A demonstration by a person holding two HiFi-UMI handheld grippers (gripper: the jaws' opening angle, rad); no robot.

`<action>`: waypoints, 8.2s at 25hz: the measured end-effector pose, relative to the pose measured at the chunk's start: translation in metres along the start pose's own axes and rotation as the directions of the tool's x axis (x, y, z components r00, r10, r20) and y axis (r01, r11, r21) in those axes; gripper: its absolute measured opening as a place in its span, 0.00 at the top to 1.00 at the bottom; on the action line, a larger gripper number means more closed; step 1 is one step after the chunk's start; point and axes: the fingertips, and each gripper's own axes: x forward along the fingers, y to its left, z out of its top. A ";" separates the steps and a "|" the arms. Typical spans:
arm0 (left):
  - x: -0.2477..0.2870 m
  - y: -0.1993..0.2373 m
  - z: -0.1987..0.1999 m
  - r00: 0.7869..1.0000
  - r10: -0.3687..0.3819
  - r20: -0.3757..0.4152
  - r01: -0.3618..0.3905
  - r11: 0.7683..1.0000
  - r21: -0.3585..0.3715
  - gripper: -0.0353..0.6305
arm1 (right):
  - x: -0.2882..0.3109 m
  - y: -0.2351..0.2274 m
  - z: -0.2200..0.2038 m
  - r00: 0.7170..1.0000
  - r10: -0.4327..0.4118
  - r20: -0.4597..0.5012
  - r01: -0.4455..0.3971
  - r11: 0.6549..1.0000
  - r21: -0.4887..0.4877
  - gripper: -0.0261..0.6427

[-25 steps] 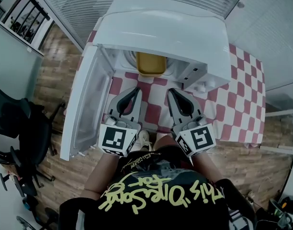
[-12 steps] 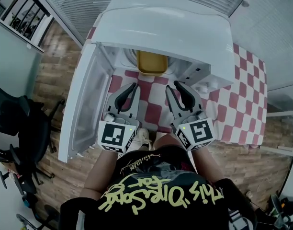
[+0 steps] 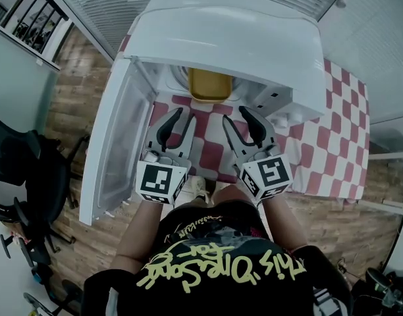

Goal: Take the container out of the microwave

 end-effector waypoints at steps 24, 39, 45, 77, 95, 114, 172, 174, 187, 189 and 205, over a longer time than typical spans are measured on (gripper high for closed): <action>0.037 0.015 -0.043 0.992 -0.084 -0.096 0.085 0.996 -0.003 0.62 | 0.040 -0.016 -0.035 0.994 -0.015 -0.109 0.008 0.998 -0.069 0.62; 0.053 0.017 -0.067 0.982 -0.107 -0.158 0.109 0.994 0.003 0.58 | 0.058 -0.025 -0.062 0.982 -0.035 -0.188 0.015 0.994 -0.109 0.61; 0.062 0.014 -0.073 0.973 -0.128 -0.192 0.132 0.991 0.011 0.57 | 0.065 -0.025 -0.066 0.981 -0.030 -0.190 0.010 0.995 -0.104 0.61; 0.075 0.016 -0.065 0.980 -0.080 -0.181 0.087 0.996 0.032 0.62 | 0.075 -0.019 -0.055 0.992 -0.044 -0.116 0.037 0.998 -0.058 0.62; 0.051 0.008 -0.050 0.982 -0.092 -0.167 0.099 0.995 0.033 0.62 | 0.056 -0.001 -0.041 0.993 -0.061 -0.103 0.055 0.997 -0.062 0.62; 0.020 -0.016 -0.040 0.979 -0.102 -0.175 0.108 0.994 0.026 0.62 | 0.020 0.017 -0.035 0.992 -0.066 -0.108 0.062 0.997 -0.044 0.63; -0.149 -0.182 -0.018 0.994 0.058 -0.092 -0.053 0.997 0.058 0.62 | -0.195 0.096 -0.038 0.994 0.102 -0.049 -0.105 0.992 -0.063 0.63; -0.155 -0.185 -0.020 0.994 0.061 -0.089 -0.056 0.997 0.053 0.62 | -0.200 0.100 -0.040 0.993 0.108 -0.051 -0.112 0.992 -0.066 0.63; -0.174 -0.188 -0.023 0.994 0.077 -0.078 -0.074 0.996 0.043 0.62 | -0.209 0.116 -0.043 0.991 0.122 -0.051 -0.126 0.989 -0.073 0.63; -0.176 -0.188 -0.023 0.994 0.075 -0.073 -0.073 0.997 0.040 0.62 | -0.210 0.118 -0.043 0.991 0.123 -0.050 -0.126 0.989 -0.074 0.63; -0.232 -0.205 -0.013 0.999 0.019 -0.031 -0.018 1.000 0.023 0.62 | -0.254 0.162 -0.033 0.997 0.078 -0.015 -0.079 0.994 -0.069 0.63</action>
